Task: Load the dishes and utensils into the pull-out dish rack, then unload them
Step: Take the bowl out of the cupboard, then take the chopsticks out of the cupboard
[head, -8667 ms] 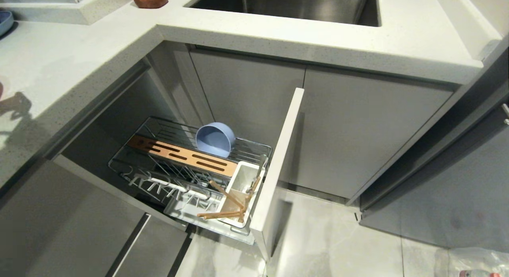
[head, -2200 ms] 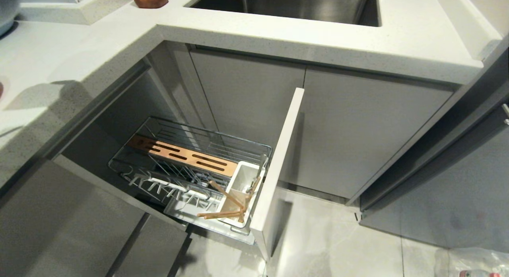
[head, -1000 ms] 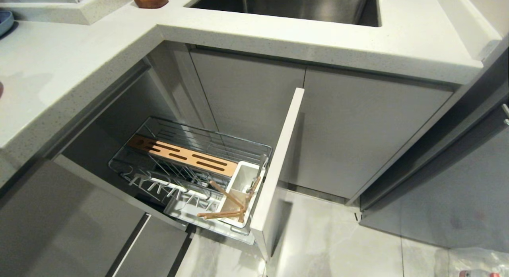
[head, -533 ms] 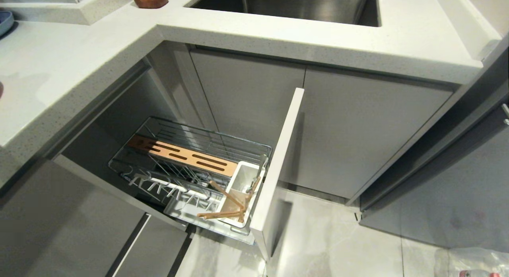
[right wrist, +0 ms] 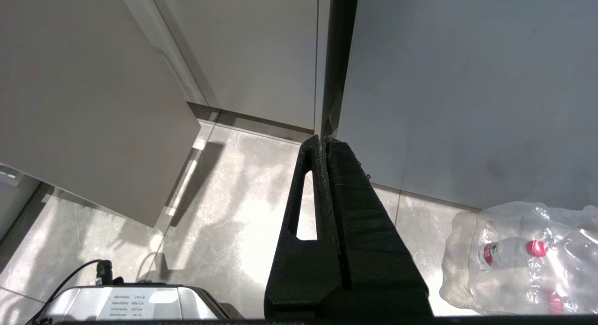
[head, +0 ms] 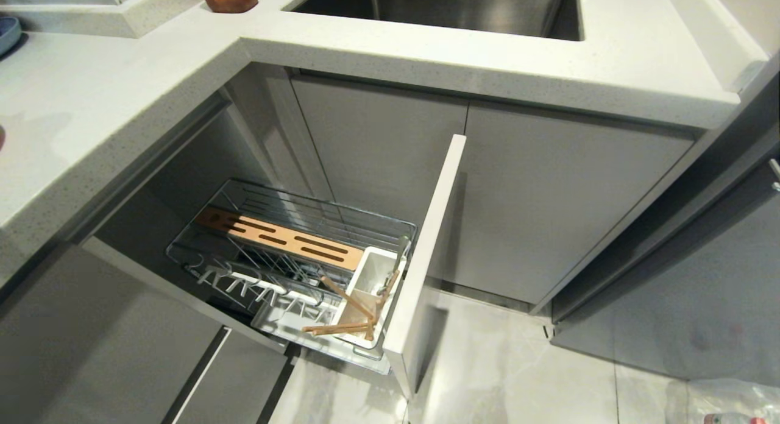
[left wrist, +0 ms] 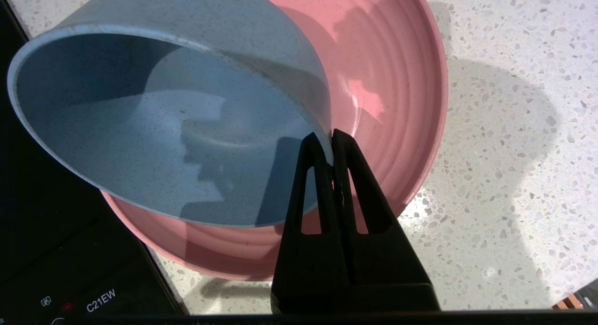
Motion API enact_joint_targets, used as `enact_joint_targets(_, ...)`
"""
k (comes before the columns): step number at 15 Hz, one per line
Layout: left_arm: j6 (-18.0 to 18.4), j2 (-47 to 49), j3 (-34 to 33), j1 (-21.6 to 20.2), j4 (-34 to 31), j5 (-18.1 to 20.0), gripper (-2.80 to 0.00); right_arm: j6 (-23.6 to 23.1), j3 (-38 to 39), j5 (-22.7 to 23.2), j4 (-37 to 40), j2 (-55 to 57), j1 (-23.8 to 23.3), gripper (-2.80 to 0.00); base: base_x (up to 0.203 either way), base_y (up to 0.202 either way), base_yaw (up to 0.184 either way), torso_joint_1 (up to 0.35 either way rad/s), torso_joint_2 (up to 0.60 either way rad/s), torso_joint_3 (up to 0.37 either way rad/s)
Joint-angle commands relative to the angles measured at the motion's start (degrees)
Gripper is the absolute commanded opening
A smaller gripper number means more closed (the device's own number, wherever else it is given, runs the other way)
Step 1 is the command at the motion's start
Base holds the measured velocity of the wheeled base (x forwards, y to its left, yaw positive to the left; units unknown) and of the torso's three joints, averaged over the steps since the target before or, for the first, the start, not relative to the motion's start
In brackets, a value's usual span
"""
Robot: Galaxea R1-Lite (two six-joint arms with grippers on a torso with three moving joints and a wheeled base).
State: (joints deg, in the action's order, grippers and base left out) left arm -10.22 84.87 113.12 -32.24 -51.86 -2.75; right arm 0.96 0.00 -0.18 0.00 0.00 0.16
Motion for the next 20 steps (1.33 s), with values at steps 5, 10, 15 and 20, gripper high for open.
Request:
enact_joint_targets(5, -0.1, -0.3, 0.0, -0.2, -0.3, -0.1, 0.00, 0.0, 0.0, 0.0, 0.0, 0.1, 0.0, -2.80, 0.000, 0.000, 0.000, 0.000, 0.00, 0.000)
enact_joint_targets(10, -0.2, -0.8, -0.1, -0.3, -0.2, -0.2, 0.00, 0.0, 0.0, 0.0, 0.0, 0.1, 0.0, -2.80, 0.000, 0.000, 0.000, 0.000, 0.00, 0.000)
enact_joint_targets(15, -1.8, -4.9, -0.1, -0.3, 6.1, -2.0, 0.00, 0.0, 0.0, 0.0, 0.0, 0.1, 0.0, -2.80, 0.000, 0.000, 0.000, 0.000, 0.00, 0.000)
enact_joint_targets(20, -2.8, -12.7, -0.2, 1.1, 8.8, -4.0, -2.80, 0.0, 0.0, 0.0, 0.0, 0.1, 0.0, -2.80, 0.000, 0.000, 0.000, 0.000, 0.00, 0.000)
